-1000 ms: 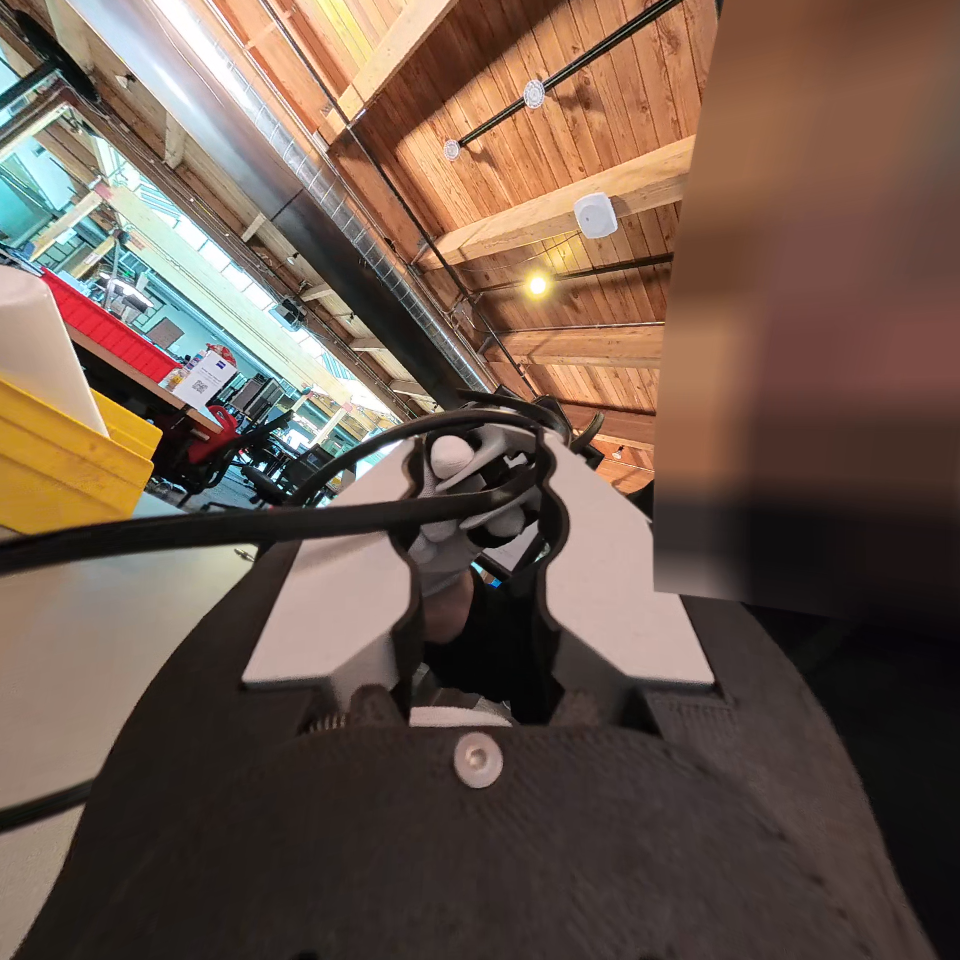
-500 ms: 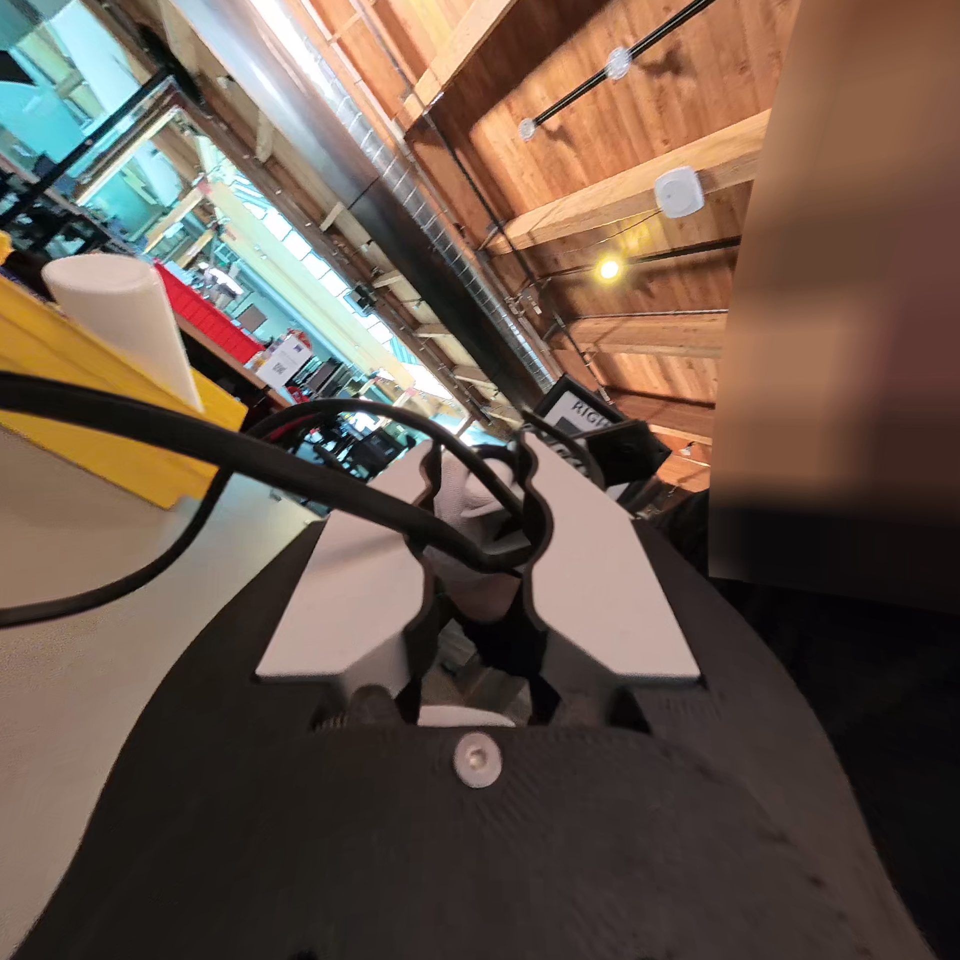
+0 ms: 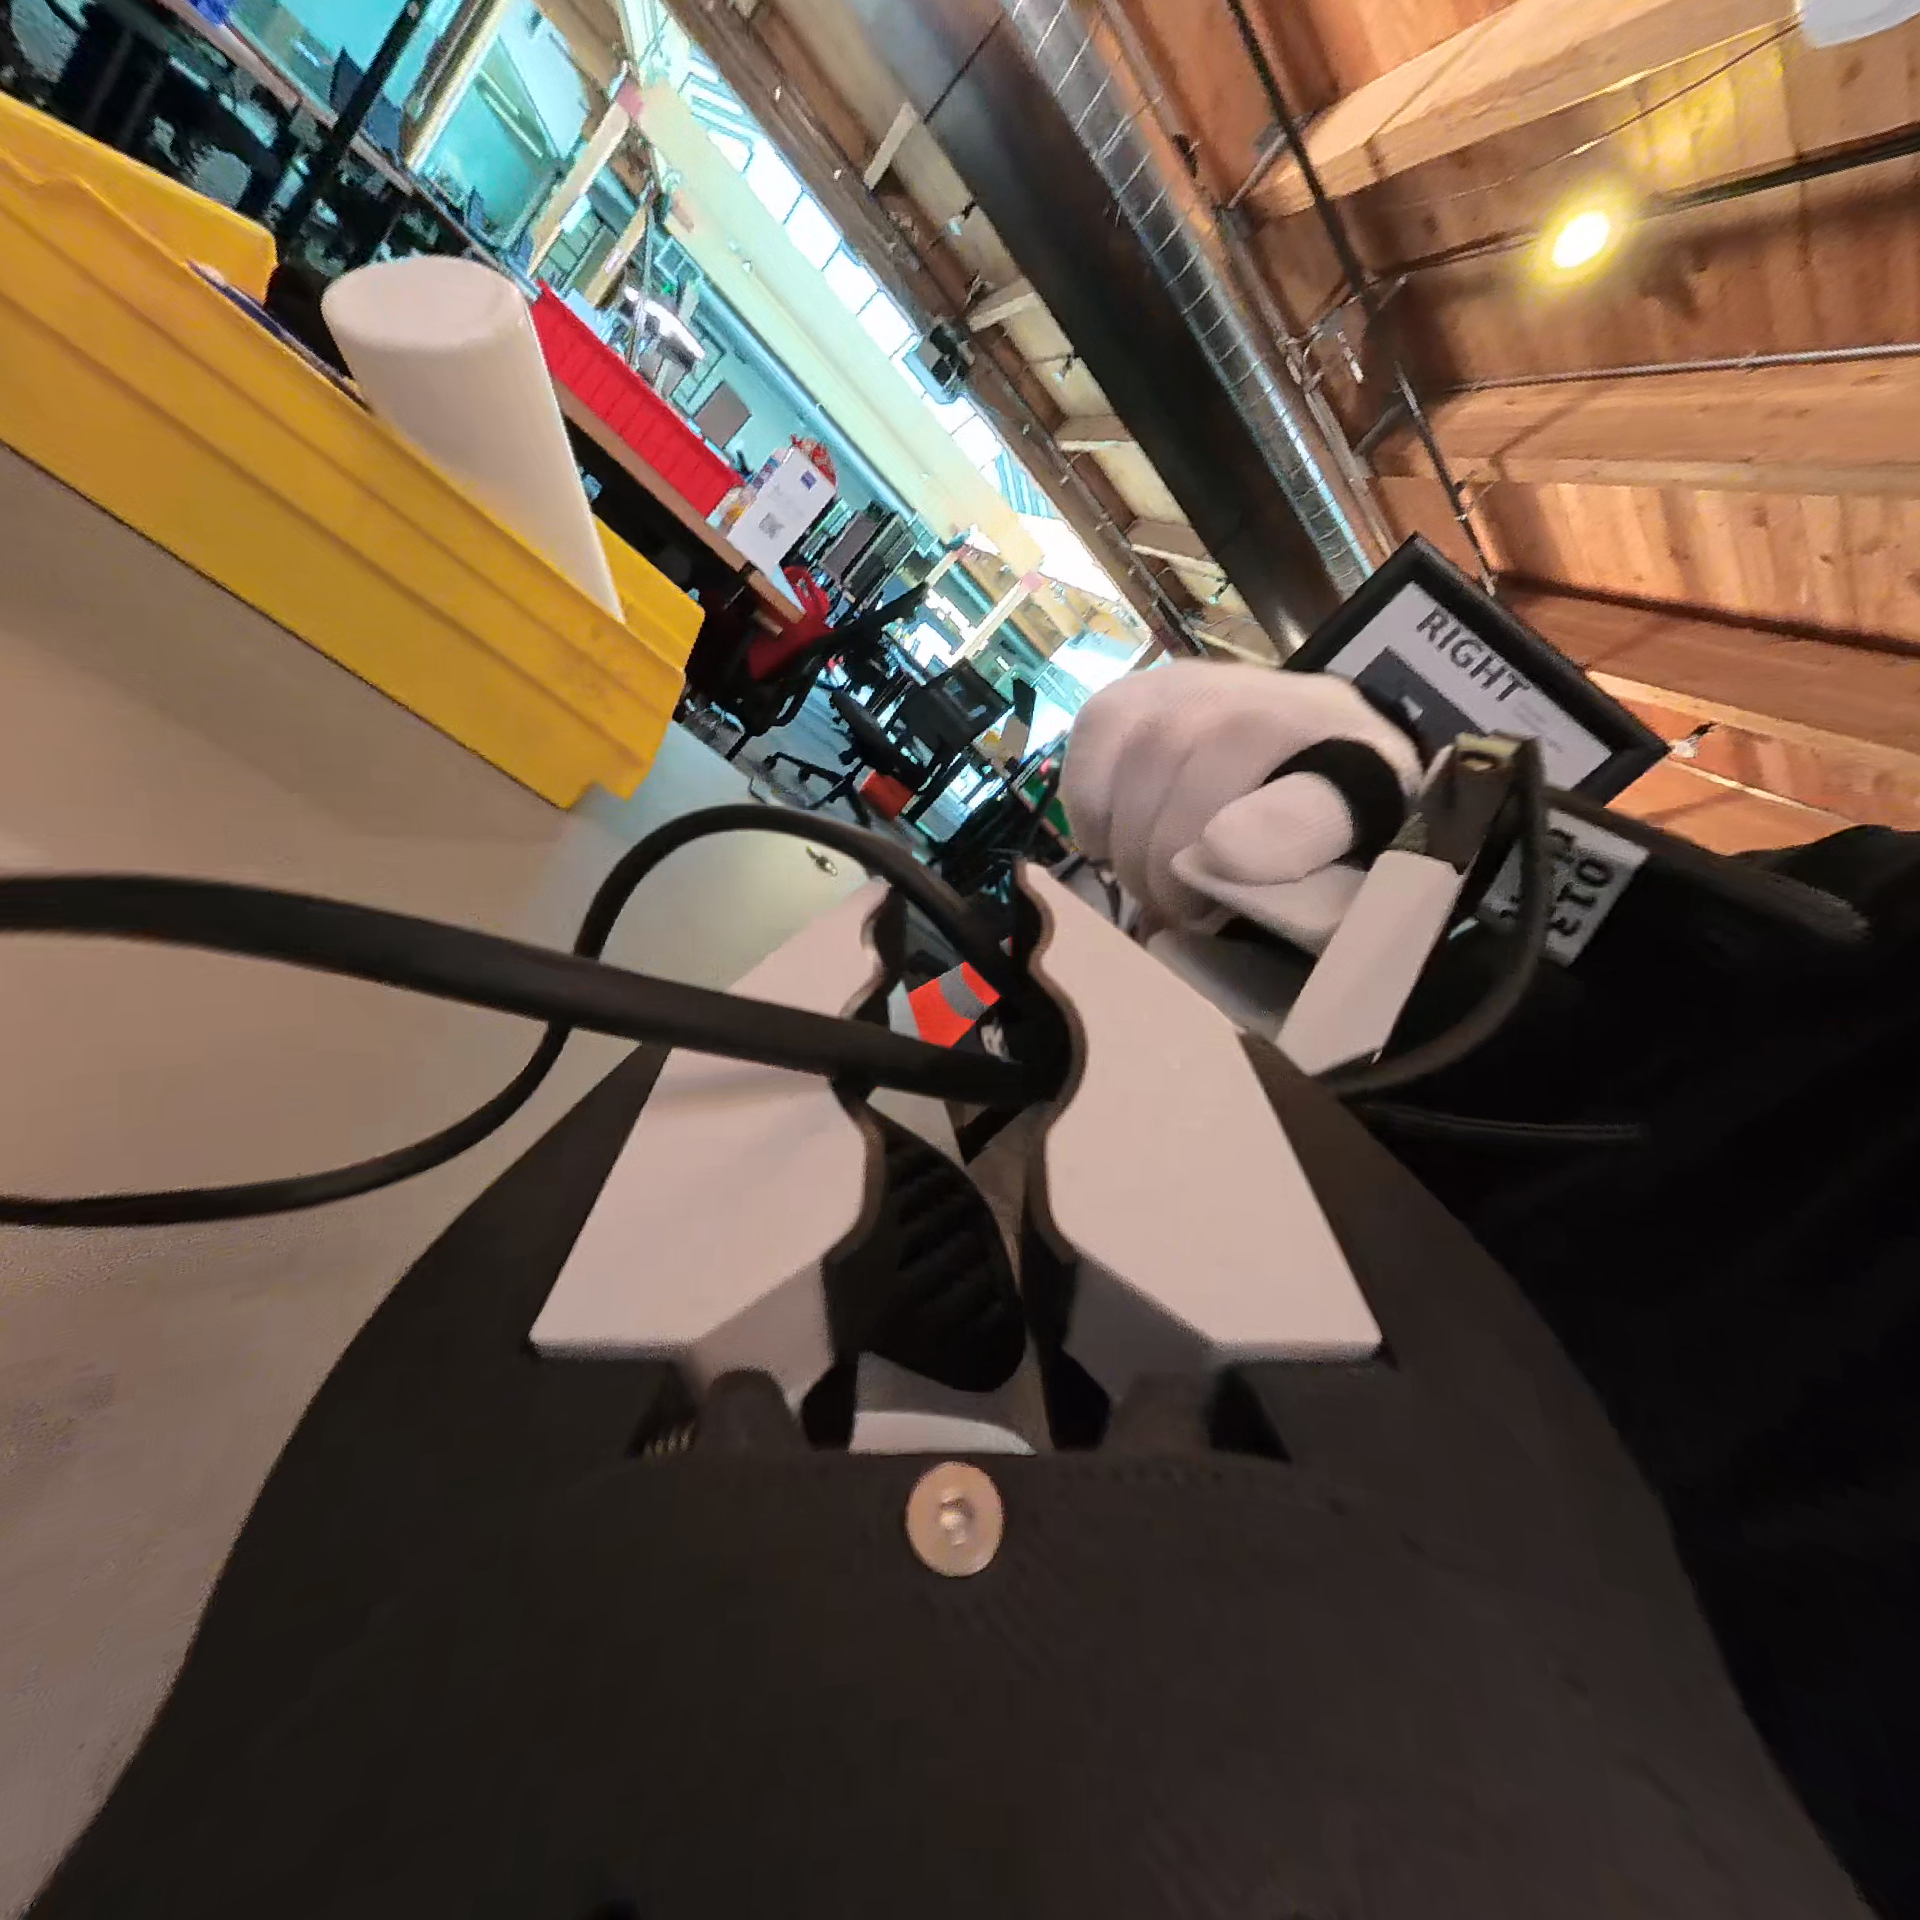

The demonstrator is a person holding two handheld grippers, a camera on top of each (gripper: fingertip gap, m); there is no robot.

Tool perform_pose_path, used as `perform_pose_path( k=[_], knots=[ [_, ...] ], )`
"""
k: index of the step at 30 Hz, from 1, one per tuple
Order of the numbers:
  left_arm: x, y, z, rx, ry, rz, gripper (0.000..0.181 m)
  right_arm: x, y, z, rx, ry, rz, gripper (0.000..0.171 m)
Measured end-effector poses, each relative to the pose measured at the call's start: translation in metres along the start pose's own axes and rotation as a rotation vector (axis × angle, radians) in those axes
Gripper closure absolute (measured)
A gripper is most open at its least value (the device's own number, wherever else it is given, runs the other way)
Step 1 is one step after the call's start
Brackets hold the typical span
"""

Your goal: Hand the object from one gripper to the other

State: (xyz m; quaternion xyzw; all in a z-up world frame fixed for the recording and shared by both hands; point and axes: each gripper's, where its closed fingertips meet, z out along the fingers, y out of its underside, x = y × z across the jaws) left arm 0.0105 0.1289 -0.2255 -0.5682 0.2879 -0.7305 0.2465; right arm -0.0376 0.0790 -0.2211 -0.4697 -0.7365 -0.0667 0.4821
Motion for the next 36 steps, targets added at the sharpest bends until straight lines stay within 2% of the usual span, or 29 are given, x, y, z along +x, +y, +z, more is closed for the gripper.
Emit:
perform_pose_path(
  k=[4,7,8,10,12,14,18,20,23,27,30,32,36],
  knots=[
    [-0.004,-0.002,-0.001,-0.024,-0.08,0.109,0.181,-0.003,0.013,-0.001,-0.028,-0.024,0.059,0.165],
    [-0.011,-0.01,-0.008,-0.025,-0.173,0.197,0.181,-0.008,0.026,0.007,-0.057,0.008,0.151,0.162],
    [-0.014,-0.014,-0.012,-0.023,-0.203,0.223,0.181,-0.01,0.03,0.01,-0.066,0.013,0.185,0.159],
    [-0.022,-0.024,-0.021,-0.017,-0.291,0.298,0.181,-0.015,0.035,0.011,-0.069,0.003,0.254,0.139],
    [-0.026,-0.032,-0.03,-0.039,-0.379,0.403,0.181,-0.015,0.036,0.005,-0.034,-0.012,0.341,0.133],
    [-0.029,-0.037,-0.037,-0.087,-0.47,0.527,0.181,-0.005,0.035,-0.006,0.043,-0.018,0.509,0.126],
    [-0.025,-0.039,-0.039,-0.184,-0.57,0.727,0.181,0.031,0.03,-0.018,0.288,-0.067,1.03,0.104],
    [-0.023,-0.038,-0.04,-0.242,-0.625,0.816,0.181,0.049,0.032,-0.011,0.406,-0.071,1.239,0.103],
    [-0.028,-0.033,-0.041,-0.353,-0.737,0.932,0.181,0.053,0.038,0.02,0.35,-0.046,1.289,0.094],
    [-0.033,-0.021,-0.036,-0.457,-0.807,1.063,0.181,0.062,0.019,0.048,0.363,-0.048,1.307,0.096],
    [-0.037,-0.018,-0.037,-0.497,-0.838,1.099,0.181,0.068,0.019,0.056,0.335,-0.035,1.317,0.113],
    [-0.041,-0.017,-0.04,-0.528,-0.865,1.112,0.181,0.067,0.021,0.059,0.301,-0.017,1.285,0.115],
    [-0.043,-0.008,-0.038,-0.581,-0.845,1.129,0.181,0.065,0.009,0.057,0.328,-0.04,1.234,0.142]
  ],
)
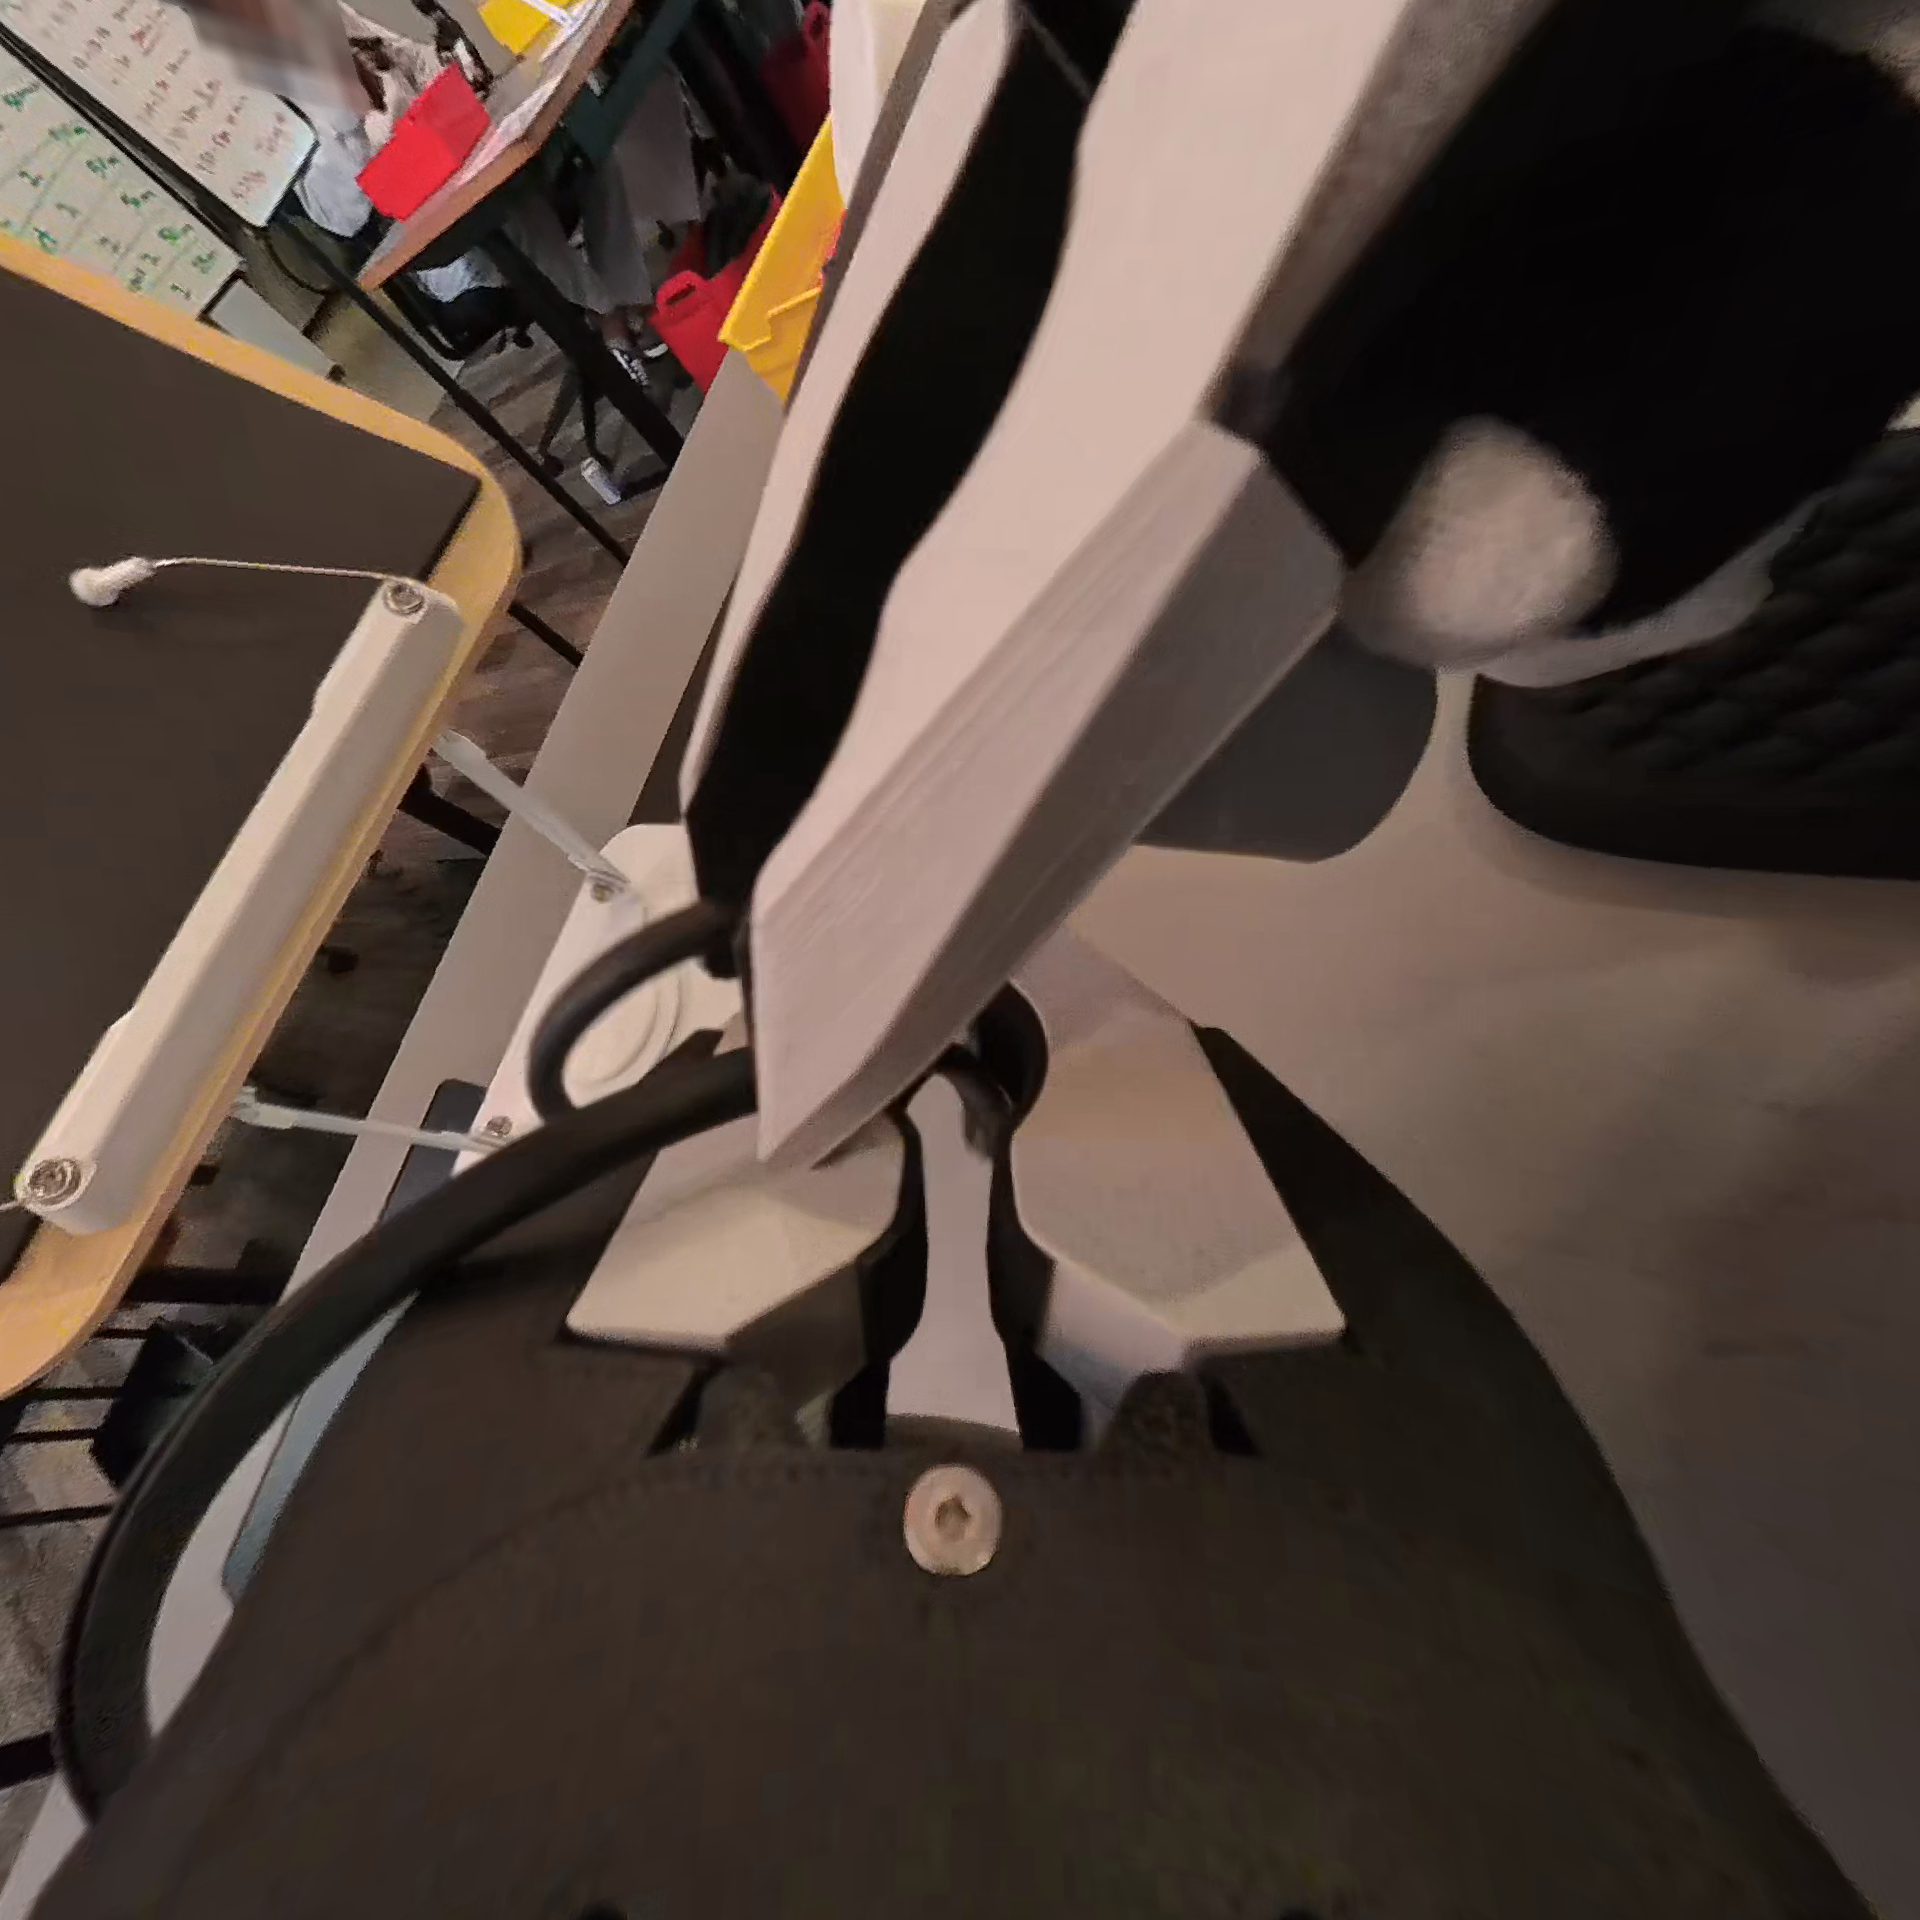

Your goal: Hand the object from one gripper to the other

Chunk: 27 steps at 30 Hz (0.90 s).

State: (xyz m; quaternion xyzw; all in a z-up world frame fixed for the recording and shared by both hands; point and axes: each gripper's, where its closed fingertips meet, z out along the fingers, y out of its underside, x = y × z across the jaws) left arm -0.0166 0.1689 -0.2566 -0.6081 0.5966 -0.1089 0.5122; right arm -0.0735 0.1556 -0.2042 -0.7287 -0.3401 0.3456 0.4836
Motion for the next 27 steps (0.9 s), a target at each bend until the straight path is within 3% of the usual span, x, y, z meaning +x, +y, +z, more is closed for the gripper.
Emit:
perform_pose_path(
  k=[6,18,20,22,27],
  knots=[
    [0.007,0.002,0.002,-0.026,0.009,0.059,0.181,0.0,0.004,-0.004,0.012,-0.031,0.027,0.161],
    [-0.002,-0.011,-0.003,0.08,0.013,-0.059,0.181,0.008,-0.015,-0.016,0.158,-0.03,0.025,0.165],
    [-0.003,-0.014,-0.006,0.113,0.035,-0.1,0.171,0.013,-0.02,-0.02,0.176,-0.005,-0.001,0.165],
    [0.0,-0.022,-0.012,0.187,0.138,-0.21,0.157,0.017,-0.027,-0.028,0.2,0.004,-0.041,0.165],
    [-0.007,-0.045,-0.05,0.516,0.607,-0.685,0.133,0.009,-0.039,-0.053,0.214,-0.072,-0.173,0.166]
  ],
)
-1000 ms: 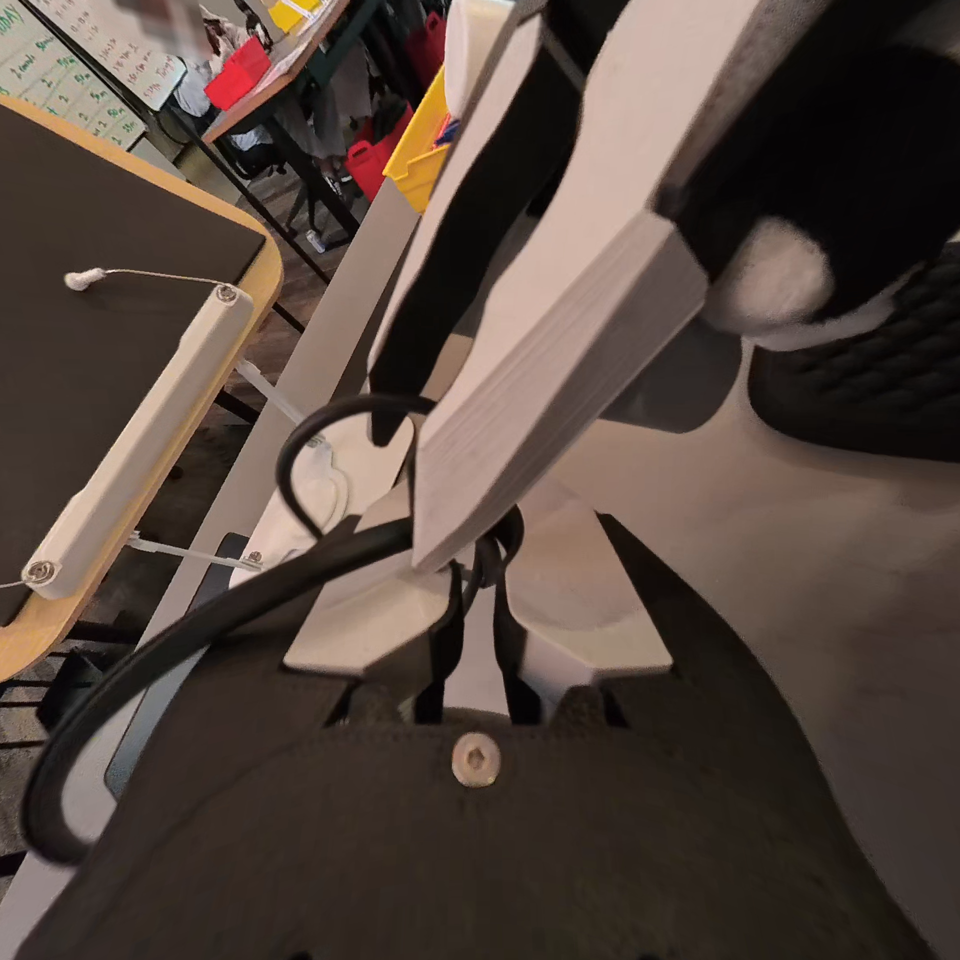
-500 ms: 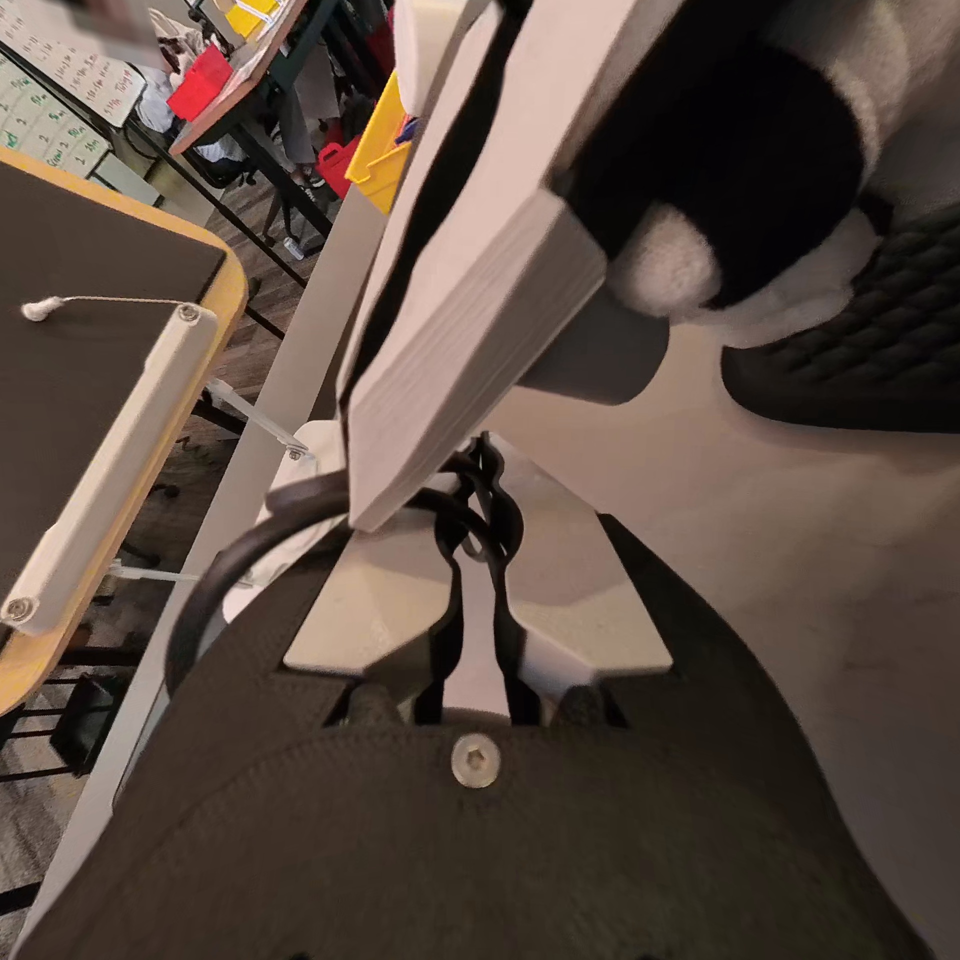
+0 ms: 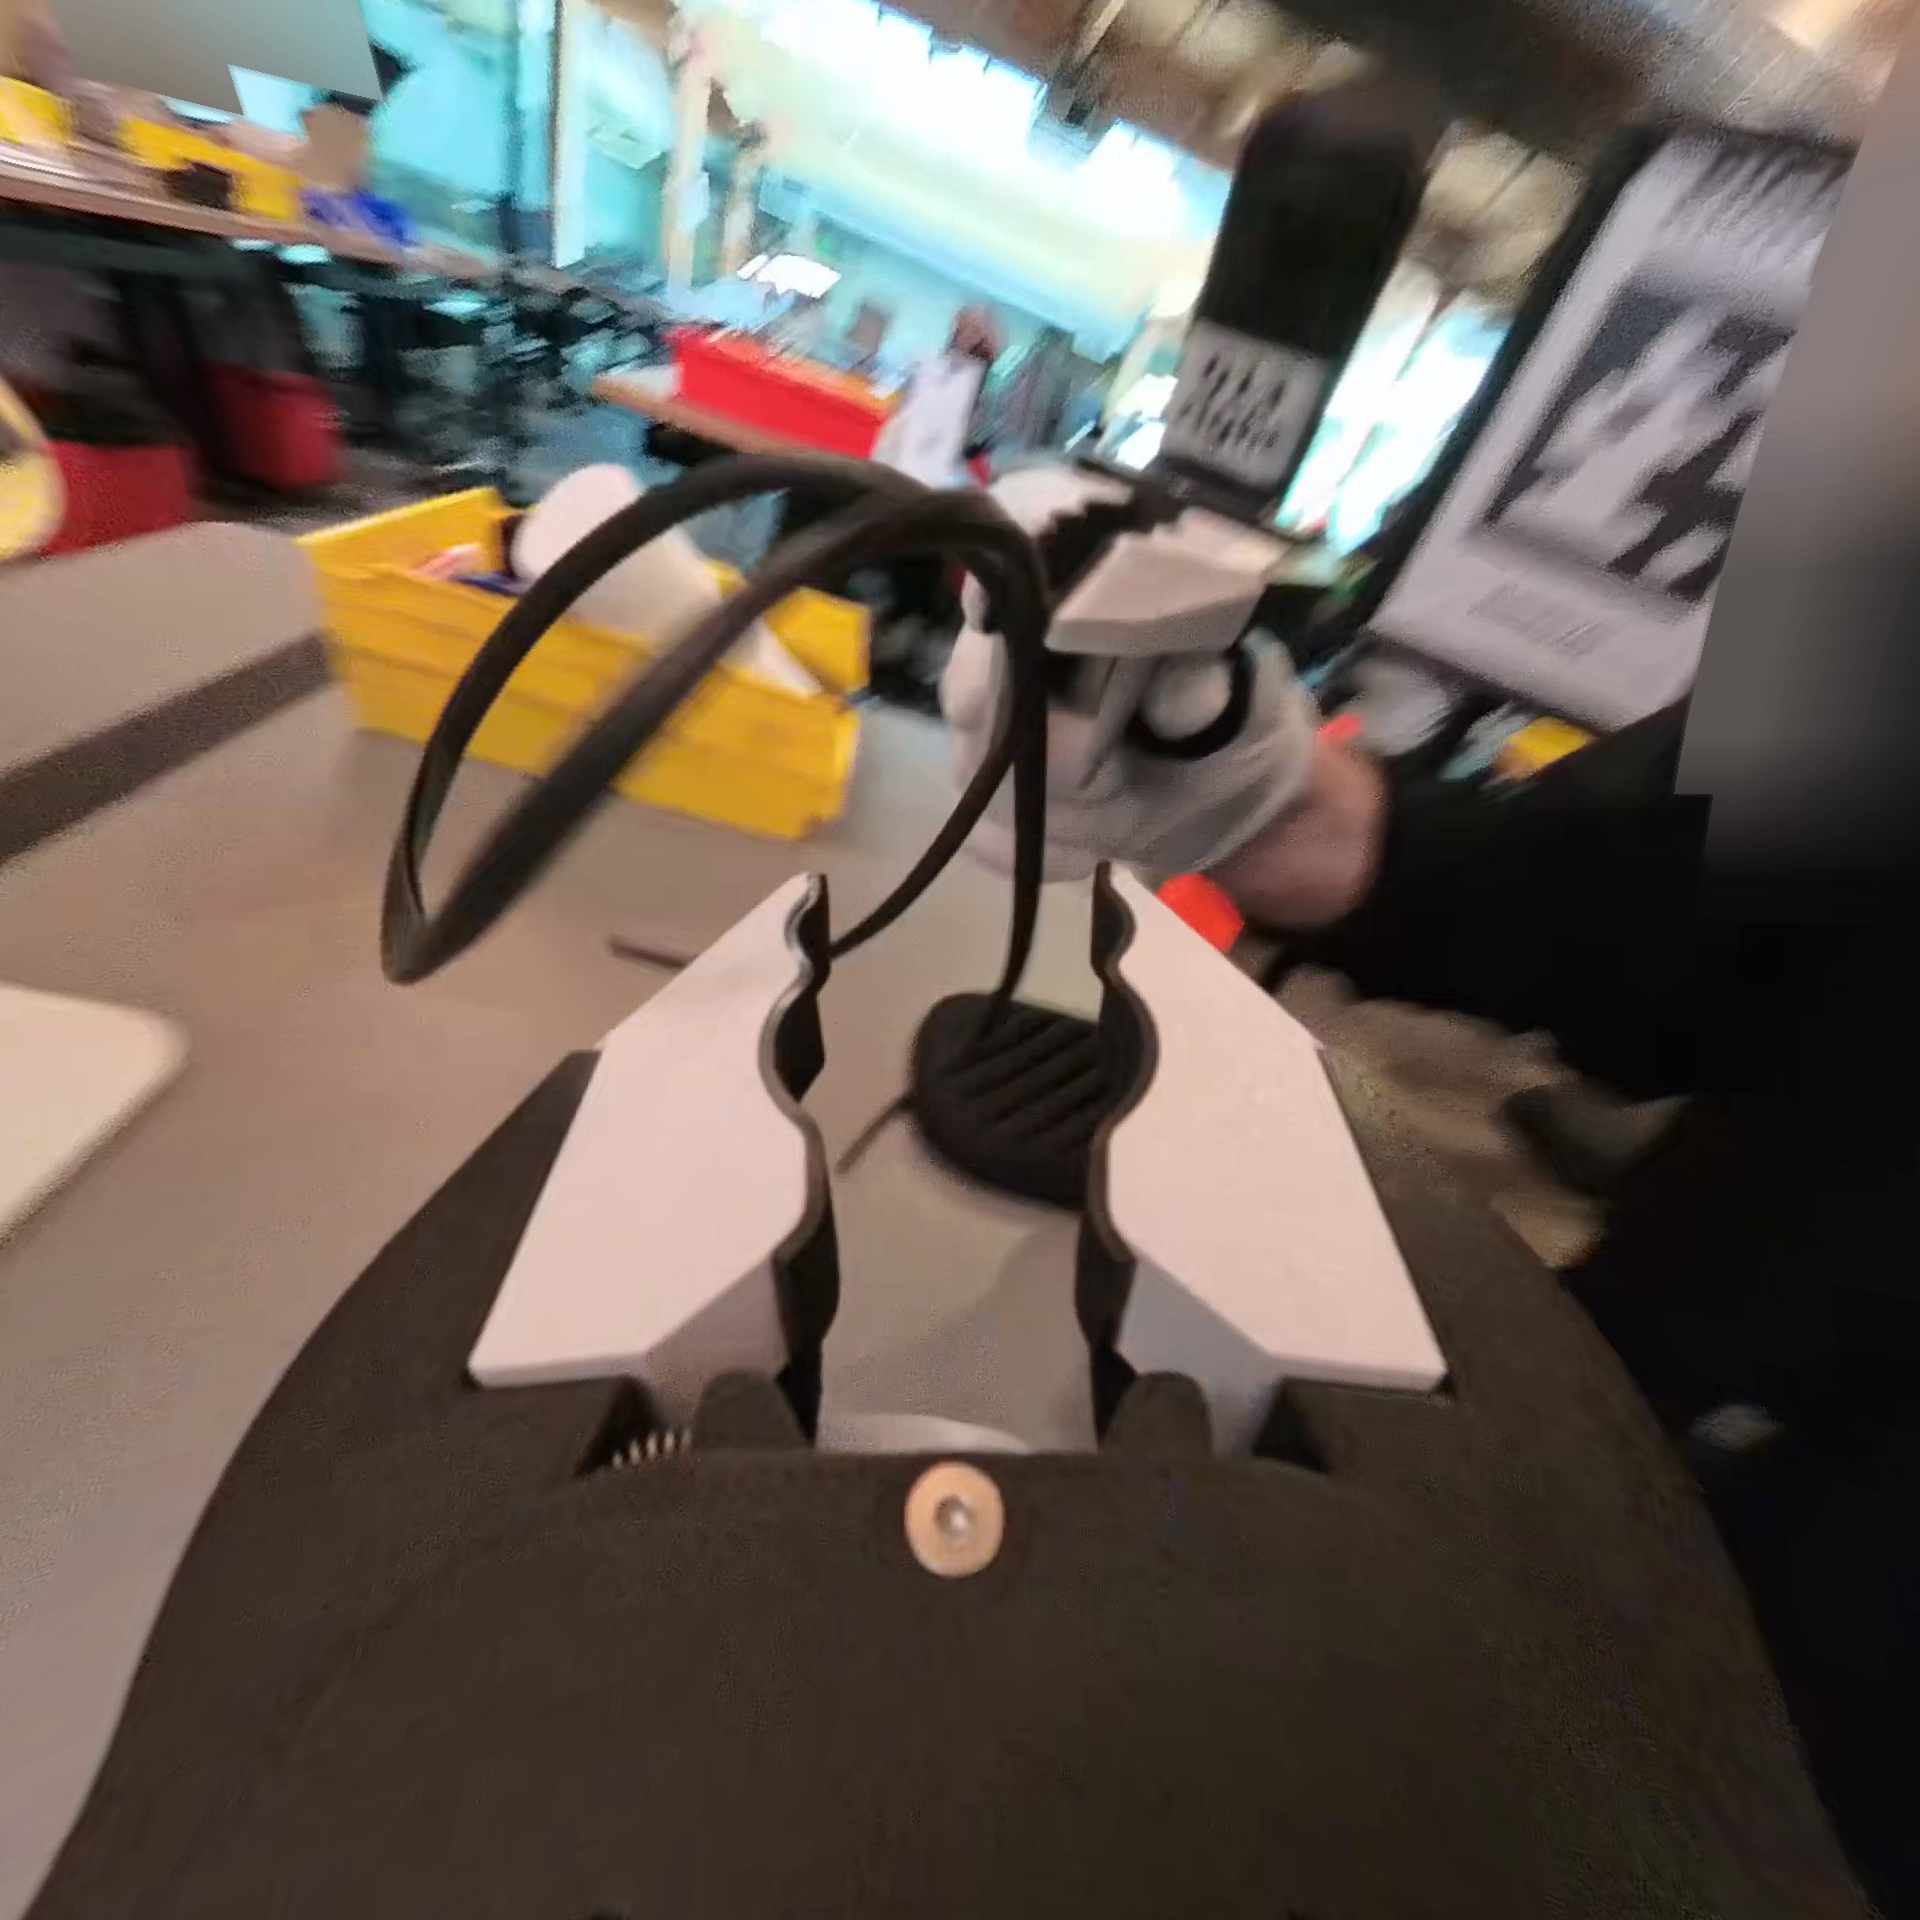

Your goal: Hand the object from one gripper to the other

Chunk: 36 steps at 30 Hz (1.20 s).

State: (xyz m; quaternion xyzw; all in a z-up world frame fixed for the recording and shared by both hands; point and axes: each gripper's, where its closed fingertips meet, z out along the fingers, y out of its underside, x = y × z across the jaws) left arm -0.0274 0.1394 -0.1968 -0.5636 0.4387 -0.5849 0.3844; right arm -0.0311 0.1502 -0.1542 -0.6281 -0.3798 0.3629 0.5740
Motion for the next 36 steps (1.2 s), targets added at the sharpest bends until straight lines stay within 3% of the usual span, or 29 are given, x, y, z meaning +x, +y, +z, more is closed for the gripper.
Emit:
perform_pose_path(
  k=[4,8,16,23,29,36],
  knots=[
    [0.015,-0.024,-0.013,0.243,0.261,-0.214,0.129,-0.023,-0.004,-0.004,0.003,-0.133,-0.015,0.165],
    [0.028,-0.039,-0.02,0.371,0.364,-0.243,0.12,-0.046,0.002,0.002,0.038,-0.261,0.09,0.166],
    [0.033,-0.052,-0.028,0.428,0.347,-0.19,0.129,-0.056,0.023,0.015,0.034,-0.339,0.255,0.166],
    [0.044,-0.049,-0.027,0.382,0.342,-0.09,0.132,-0.066,0.038,0.019,-0.026,-0.411,0.331,0.166],
    [0.043,-0.026,-0.008,0.206,0.247,0.013,0.135,-0.063,0.056,0.024,-0.156,-0.343,0.242,0.166],
    [0.046,-0.021,-0.003,0.151,0.197,0.095,0.147,-0.047,0.066,0.024,-0.253,-0.221,0.118,0.166]
  ],
)
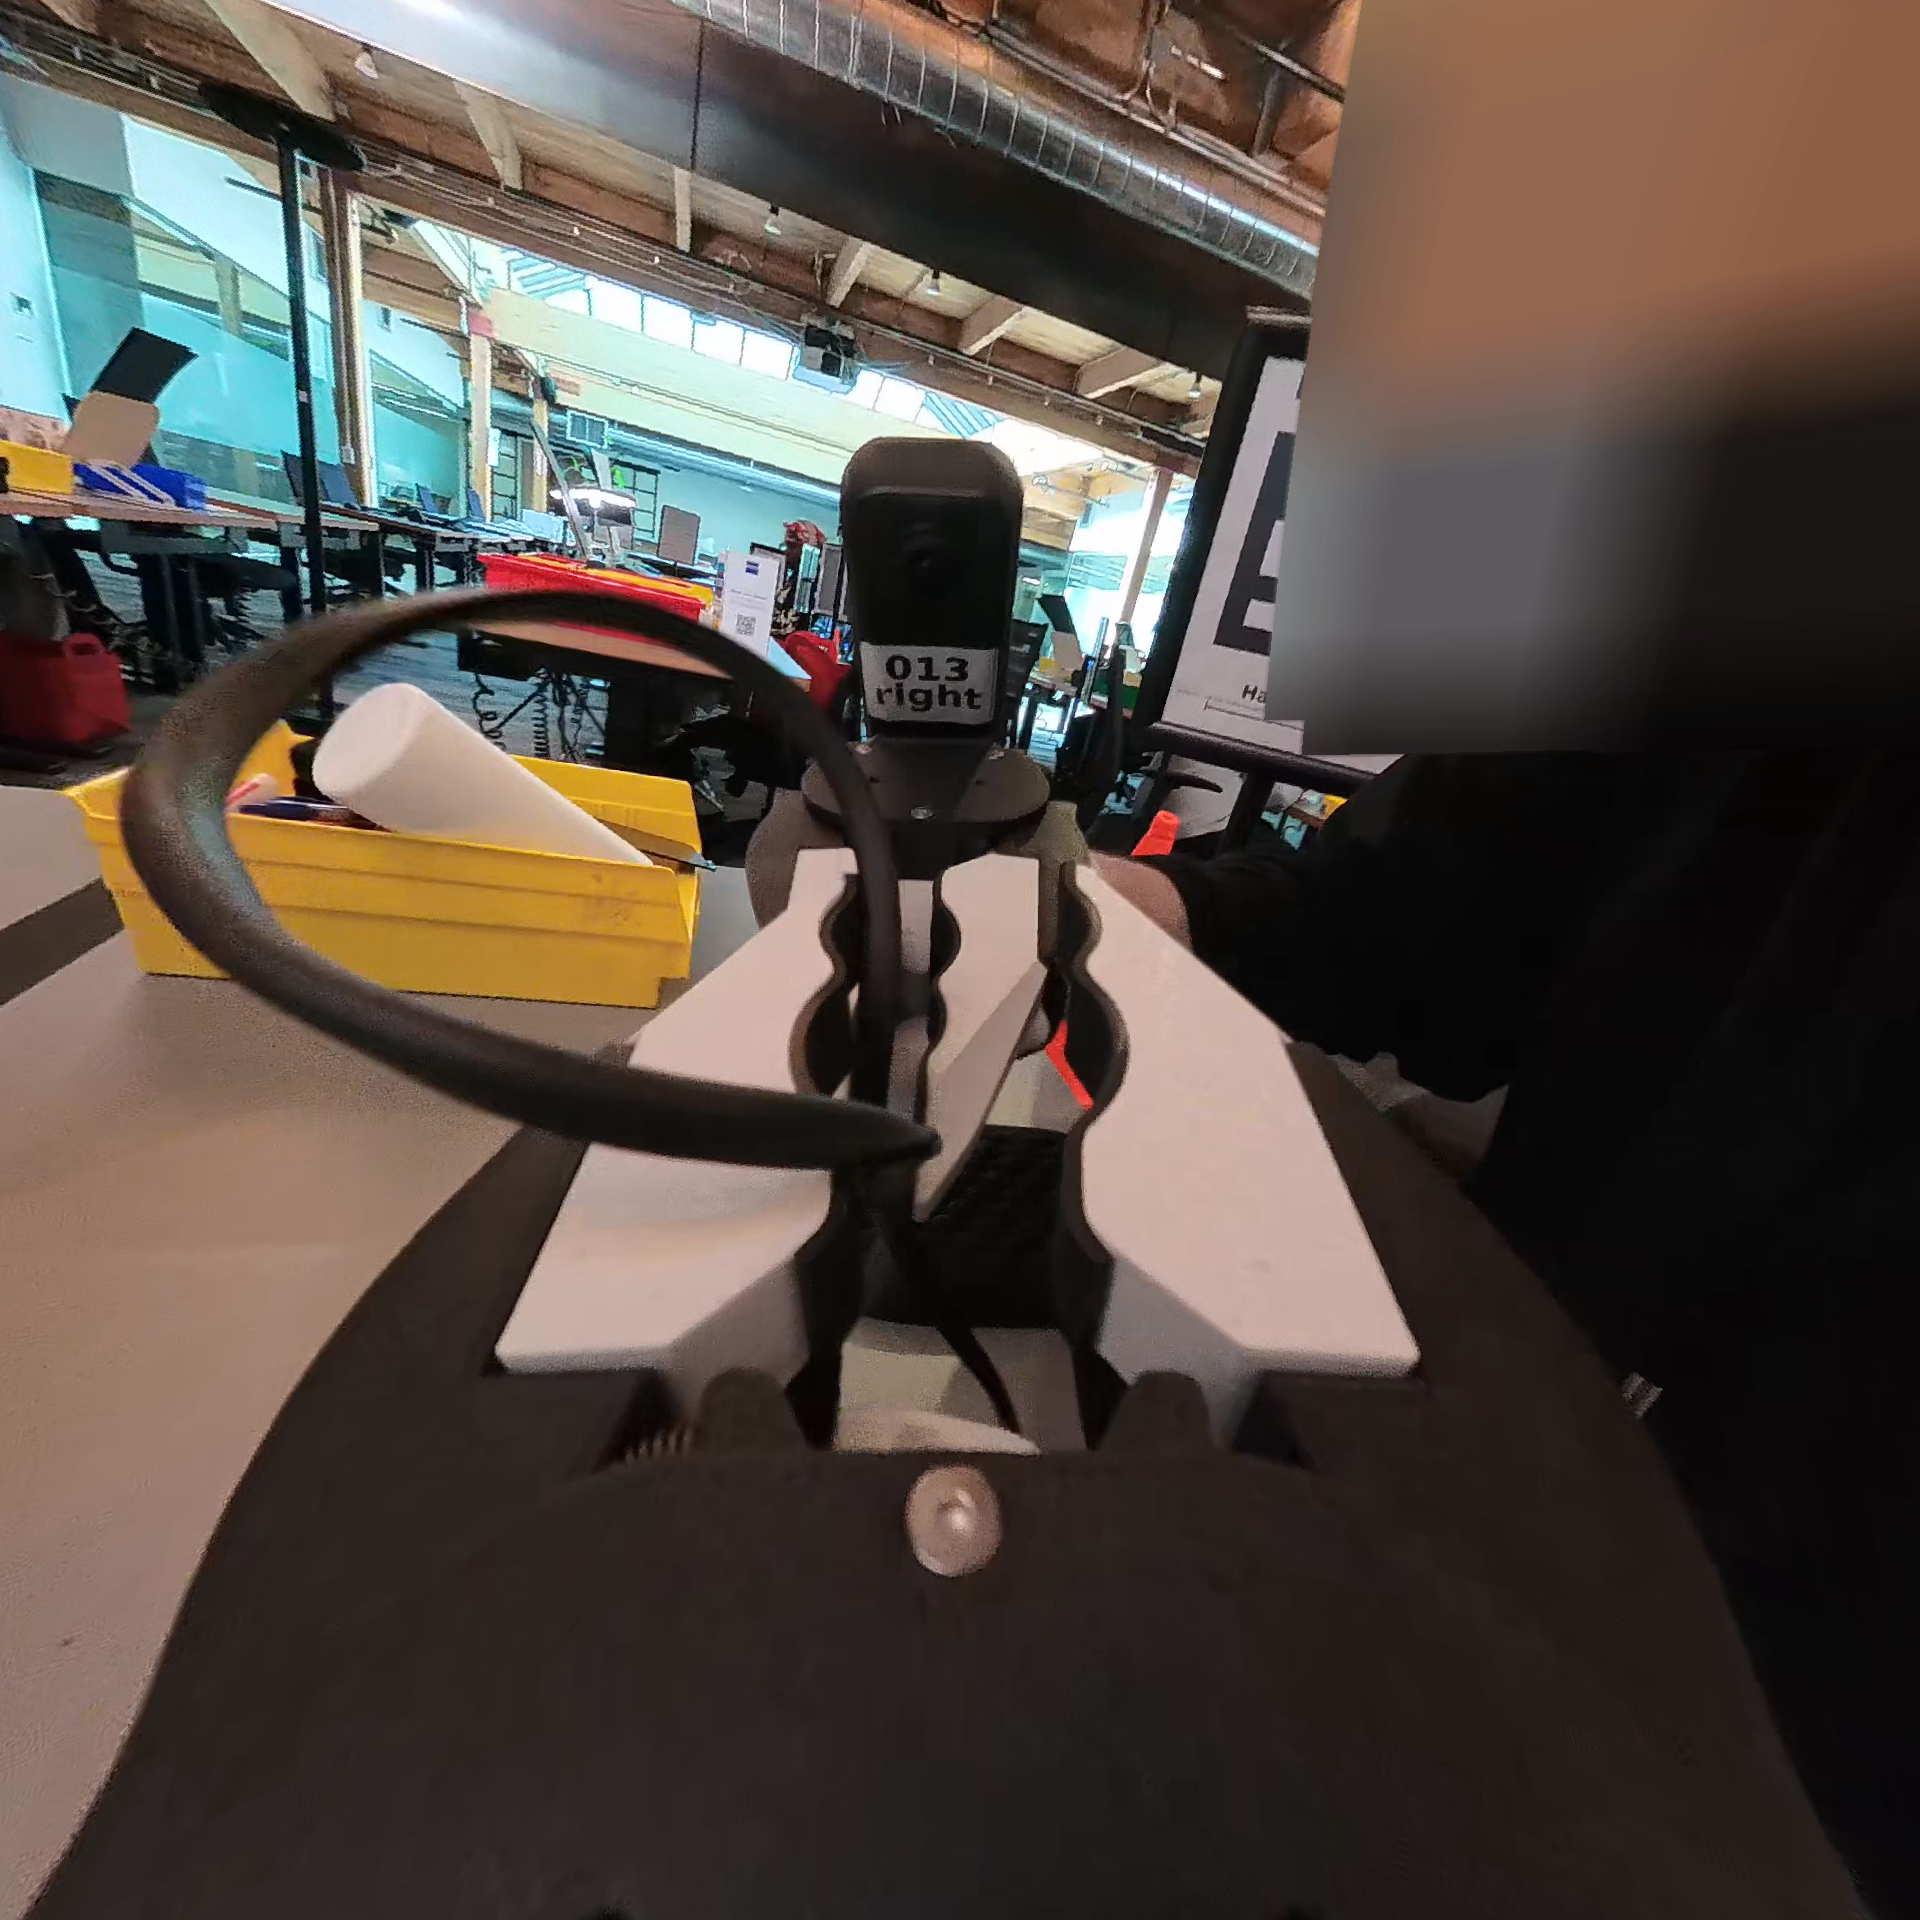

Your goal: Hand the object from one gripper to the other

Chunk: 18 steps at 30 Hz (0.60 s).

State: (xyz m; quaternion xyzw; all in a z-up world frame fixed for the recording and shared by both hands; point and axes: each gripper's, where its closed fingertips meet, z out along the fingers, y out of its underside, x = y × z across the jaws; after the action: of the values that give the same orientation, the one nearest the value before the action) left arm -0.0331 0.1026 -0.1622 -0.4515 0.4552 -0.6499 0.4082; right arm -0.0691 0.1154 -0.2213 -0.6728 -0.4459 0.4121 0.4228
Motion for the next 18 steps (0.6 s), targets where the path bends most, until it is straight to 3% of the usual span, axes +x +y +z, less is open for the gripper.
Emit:
perform_pose_path(
  k=[8,12,18],
  knots=[
    [0.02,-0.007,0.007,-0.043,-0.032,0.215,0.148,0.047,-0.005,-0.02,-0.066,0.304,-0.159,0.169],
    [0.011,0.004,0.012,-0.16,-0.136,0.321,0.15,0.061,-0.03,-0.038,0.026,0.413,-0.201,0.17],
    [-0.015,0.0,0.005,-0.12,-0.244,0.261,0.152,0.063,-0.044,-0.045,0.04,0.469,-0.275,0.169]
  ],
)
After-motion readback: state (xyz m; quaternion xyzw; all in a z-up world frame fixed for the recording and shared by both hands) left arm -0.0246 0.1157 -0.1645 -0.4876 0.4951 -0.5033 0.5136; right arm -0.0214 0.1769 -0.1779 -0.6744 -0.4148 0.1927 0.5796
